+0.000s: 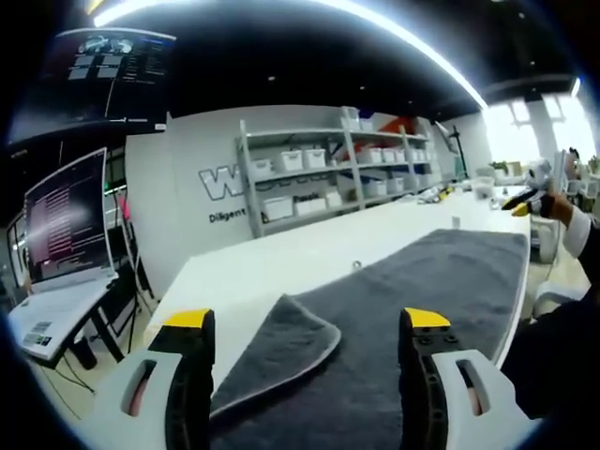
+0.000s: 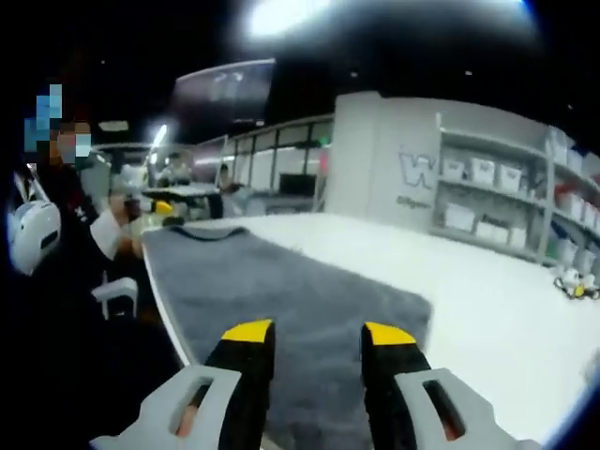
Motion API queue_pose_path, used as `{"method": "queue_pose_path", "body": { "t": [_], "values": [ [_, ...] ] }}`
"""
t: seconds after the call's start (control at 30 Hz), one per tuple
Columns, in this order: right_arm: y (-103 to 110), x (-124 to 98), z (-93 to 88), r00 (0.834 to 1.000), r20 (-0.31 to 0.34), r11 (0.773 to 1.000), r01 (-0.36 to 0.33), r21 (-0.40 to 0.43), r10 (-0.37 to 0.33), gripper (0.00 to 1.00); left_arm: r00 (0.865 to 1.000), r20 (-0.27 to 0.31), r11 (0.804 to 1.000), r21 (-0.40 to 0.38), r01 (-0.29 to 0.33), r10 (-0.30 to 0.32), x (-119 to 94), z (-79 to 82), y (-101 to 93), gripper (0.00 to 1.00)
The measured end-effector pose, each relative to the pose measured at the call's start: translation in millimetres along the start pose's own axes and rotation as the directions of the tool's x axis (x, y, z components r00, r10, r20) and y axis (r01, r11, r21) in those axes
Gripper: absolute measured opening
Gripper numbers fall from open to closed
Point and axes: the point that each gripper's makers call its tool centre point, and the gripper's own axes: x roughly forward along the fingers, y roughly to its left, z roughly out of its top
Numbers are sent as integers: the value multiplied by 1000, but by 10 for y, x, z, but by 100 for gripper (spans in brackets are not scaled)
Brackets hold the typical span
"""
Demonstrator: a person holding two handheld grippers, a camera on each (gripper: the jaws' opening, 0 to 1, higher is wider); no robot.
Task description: Open the folded towel by lifting each exposed corner and separating the folded layers until the towel lies flat within the target outline without major curled edges
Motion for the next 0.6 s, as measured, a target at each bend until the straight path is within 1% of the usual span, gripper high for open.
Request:
{"method": "queue_pose_path", "body": {
  "t": [0.13,0.2,0.33,0.5,0.6],
  "values": [
    [25,5,65,1000,31,1000,0,-18,0,45,1000,2,1000,-2,0,0,-7,8,1,79],
    [36,16,84,999,40,1000,-3,-13,4,50,1000,2,1000,-3,1,-1,-9,10,-3,79],
    [35,54,120,998,55,999,22,-45,-19,62,1000,-4,1000,-3,8,-8,-7,0,-21,81],
    [28,101,171,996,75,997,44,-57,-40,71,1000,-11,1000,-3,16,-16,5,-9,-48,82],
    [-3,127,216,994,90,996,67,-62,-61,82,1000,-16,1000,-4,19,-19,10,-18,-52,83]
  ]
}}
